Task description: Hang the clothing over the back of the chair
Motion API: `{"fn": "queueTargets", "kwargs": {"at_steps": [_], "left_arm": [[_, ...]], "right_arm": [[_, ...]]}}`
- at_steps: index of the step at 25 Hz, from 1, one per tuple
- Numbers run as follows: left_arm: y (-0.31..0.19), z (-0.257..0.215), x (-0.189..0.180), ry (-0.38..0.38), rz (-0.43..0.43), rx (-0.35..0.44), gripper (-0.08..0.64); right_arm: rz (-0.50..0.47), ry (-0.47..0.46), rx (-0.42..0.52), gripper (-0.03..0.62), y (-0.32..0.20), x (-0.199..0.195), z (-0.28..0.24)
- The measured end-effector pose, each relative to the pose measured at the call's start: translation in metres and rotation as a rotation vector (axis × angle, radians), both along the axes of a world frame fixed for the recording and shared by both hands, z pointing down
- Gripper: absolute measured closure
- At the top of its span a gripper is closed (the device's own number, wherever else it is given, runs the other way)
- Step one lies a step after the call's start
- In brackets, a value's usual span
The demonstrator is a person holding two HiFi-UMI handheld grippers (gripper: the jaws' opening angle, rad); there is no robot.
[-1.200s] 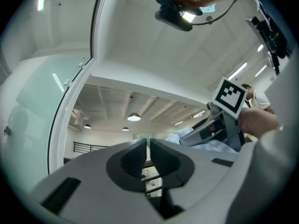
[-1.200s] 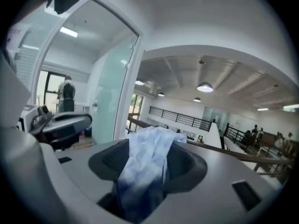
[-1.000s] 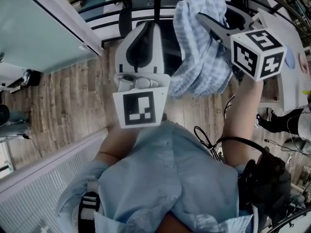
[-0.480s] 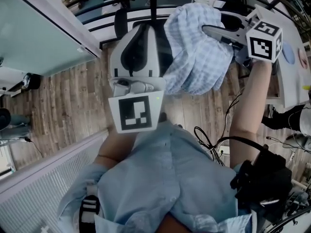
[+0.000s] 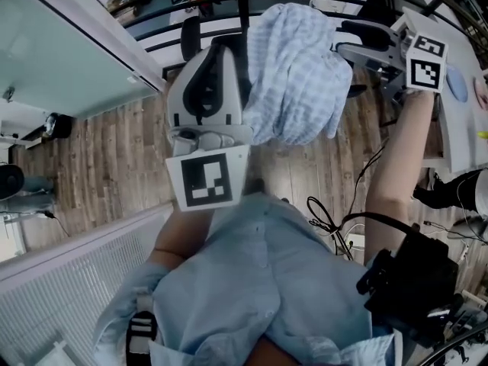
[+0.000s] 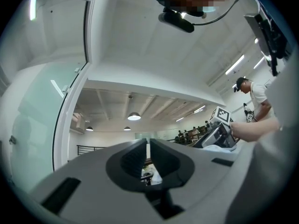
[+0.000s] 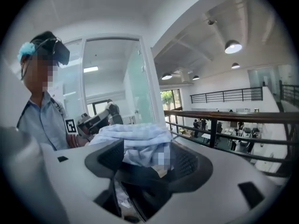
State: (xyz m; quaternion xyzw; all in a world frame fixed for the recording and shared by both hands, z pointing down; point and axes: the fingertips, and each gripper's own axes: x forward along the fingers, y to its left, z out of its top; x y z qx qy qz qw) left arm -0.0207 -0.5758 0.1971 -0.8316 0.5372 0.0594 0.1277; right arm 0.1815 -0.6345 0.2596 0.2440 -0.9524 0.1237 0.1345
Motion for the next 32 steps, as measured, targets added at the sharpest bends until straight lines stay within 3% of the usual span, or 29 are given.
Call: {"fn": "queueTargets", "kwargs": {"at_steps": [3,8,18,24,32], "left_arm": [[0.0,0.006,0.002,-0.006,-0.001,-0.002,0.531],[0.015,-0.003,0.035,-0.028,0.005,-0.008,0.531],[0.064,0.002,0.058,-0.027,-0.005,-0.02,0.531],[0.085,0.004,0.066,-0.012,0.015,-0.025,0.531],[0.106,0.007,0.079,-0.016,0.025,0.005,0.531]], "right_arm": [[0.075,-0.1,0.011,0.273,-0.006,0.018,0.0],[0.229,-0.09,0.136,0.273,0.024,0.044,-0.016],[0.449,-0.152,0.372,0.334,0.123,0.008,-0.047],[0.644,-0.129,0.52,0.526,0.162,-0.013,-0.053],[0.744,-0.115,0.657,0.58,0.187,-0.021,-0.067]]}}
